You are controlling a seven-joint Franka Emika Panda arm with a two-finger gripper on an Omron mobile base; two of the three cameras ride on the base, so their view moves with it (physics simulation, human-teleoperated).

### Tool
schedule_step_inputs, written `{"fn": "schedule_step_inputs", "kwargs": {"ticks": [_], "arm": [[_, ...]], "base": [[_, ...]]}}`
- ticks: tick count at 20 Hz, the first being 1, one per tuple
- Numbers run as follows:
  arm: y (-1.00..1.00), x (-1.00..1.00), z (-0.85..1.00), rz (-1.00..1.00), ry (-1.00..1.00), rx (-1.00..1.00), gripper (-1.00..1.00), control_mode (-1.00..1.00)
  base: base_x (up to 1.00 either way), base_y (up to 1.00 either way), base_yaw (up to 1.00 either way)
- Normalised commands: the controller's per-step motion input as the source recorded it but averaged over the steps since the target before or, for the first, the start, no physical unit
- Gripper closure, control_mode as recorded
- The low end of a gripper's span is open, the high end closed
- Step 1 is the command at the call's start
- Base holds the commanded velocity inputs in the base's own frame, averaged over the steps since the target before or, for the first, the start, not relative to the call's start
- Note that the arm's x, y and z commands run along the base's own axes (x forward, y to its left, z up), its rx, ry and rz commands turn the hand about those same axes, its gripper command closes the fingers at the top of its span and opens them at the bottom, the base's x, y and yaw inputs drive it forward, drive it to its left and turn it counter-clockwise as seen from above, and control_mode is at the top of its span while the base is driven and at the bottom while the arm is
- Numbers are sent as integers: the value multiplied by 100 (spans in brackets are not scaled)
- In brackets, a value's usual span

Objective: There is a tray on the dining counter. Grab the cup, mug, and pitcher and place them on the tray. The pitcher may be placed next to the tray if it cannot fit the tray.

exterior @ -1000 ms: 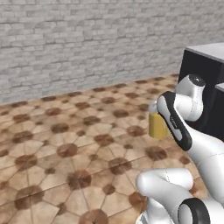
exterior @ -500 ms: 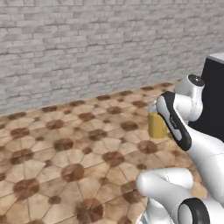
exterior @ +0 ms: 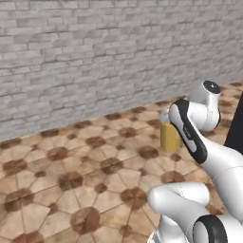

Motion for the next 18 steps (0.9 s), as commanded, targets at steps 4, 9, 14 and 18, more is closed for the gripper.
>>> {"fn": "schedule_step_inputs", "kwargs": {"ticks": [4,9,14,18], "arm": [[0,0,0,0,0,0,100,100],[0,0,0,0,0,0,100,100],[0,0,0,0,0,0,100,100],[0,0,0,0,0,0,100,100]], "base": [[100,46,-21],[100,66,-34],[100,78,-55],[100,79,-61]]}}
